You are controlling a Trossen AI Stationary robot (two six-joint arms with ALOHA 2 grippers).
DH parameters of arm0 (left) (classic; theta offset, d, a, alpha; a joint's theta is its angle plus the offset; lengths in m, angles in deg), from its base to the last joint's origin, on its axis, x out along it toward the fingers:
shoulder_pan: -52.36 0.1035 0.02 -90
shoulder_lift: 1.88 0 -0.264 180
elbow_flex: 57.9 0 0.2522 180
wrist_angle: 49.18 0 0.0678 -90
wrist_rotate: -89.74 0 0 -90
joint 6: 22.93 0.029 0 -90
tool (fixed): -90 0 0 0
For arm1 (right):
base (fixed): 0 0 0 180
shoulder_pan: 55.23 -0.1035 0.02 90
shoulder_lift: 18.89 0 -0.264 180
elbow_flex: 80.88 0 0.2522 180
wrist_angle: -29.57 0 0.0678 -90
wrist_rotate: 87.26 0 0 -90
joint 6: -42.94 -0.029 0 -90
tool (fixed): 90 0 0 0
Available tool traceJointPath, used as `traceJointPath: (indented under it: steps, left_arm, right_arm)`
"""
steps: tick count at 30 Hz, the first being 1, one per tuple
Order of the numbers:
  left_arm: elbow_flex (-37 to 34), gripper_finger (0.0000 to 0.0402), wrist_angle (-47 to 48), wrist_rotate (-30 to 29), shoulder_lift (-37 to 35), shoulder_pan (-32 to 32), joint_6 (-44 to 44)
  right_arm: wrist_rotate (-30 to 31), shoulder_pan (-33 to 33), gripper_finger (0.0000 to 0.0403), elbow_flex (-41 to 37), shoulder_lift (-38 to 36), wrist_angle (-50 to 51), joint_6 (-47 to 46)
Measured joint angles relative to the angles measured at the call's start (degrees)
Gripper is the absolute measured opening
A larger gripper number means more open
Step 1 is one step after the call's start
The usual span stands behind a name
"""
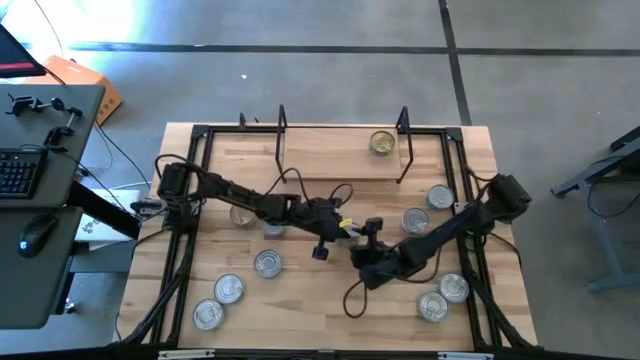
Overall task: Stack canned seafood by type on shelf
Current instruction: Put the yellow-blue tuna can on the shelf
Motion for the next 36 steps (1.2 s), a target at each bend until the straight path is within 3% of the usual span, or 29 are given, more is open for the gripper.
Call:
traceJointPath:
  steps: [4, 8, 11, 13, 18, 21, 23, 26, 31, 36]
  left_arm:
    - [0.04, 0.0000, -0.26, -0.16, -0.42, 0.10, -0.37]
    - [0.04, 0.0000, 0.45, -0.12, -1.26, 0.10, -0.37]
    - [0.11, 0.0001, 5.01, -0.68, -3.85, 0.13, -0.20]
    - [0.14, 0.0000, 11.60, -3.09, -7.08, 0.09, -0.77]
    - [-1.80, 0.0000, 27.82, -15.32, -15.14, -1.00, -7.04]
    - [-6.78, 0.0000, 29.26, -24.48, -20.32, -3.06, -12.17]
    - [-11.37, 0.0000, 27.20, -28.39, -23.71, -5.15, -15.57]
    - [-18.88, 0.0000, 20.16, -31.37, -28.11, -8.39, -18.89]
    - [-29.97, 0.0000, 3.43, -33.71, -32.78, -12.65, -17.23]
    - [-34.87, 0.0000, -3.13, -34.33, -35.42, -14.02, -15.30]
  right_arm:
    - [-0.12, 1.24, 0.0261, 0.00, 1.66, -1.81, -2.38]
    - [-0.50, 2.34, 0.0191, 0.00, 1.85, -1.98, -4.14]
    - [-0.77, 2.60, 0.0121, 0.37, 1.63, -1.52, -4.37]
    - [-1.16, 2.57, 0.0119, 1.74, 1.16, 3.49, -5.15]
    - [-0.10, 2.29, 0.0119, 11.63, -1.41, 26.94, -11.58]
    - [2.53, 3.19, 0.0119, 18.34, -2.06, 37.49, -13.31]
    - [3.81, 5.21, 0.0119, 21.59, -2.32, 39.31, -11.11]
    - [2.87, 10.22, 0.0119, 22.82, -2.36, 35.26, -2.61]
    - [-5.98, 23.06, 0.0119, 17.93, -2.26, 19.13, 14.62]
    - [-10.66, 34.31, 0.0119, 12.94, -2.24, 5.57, 26.46]
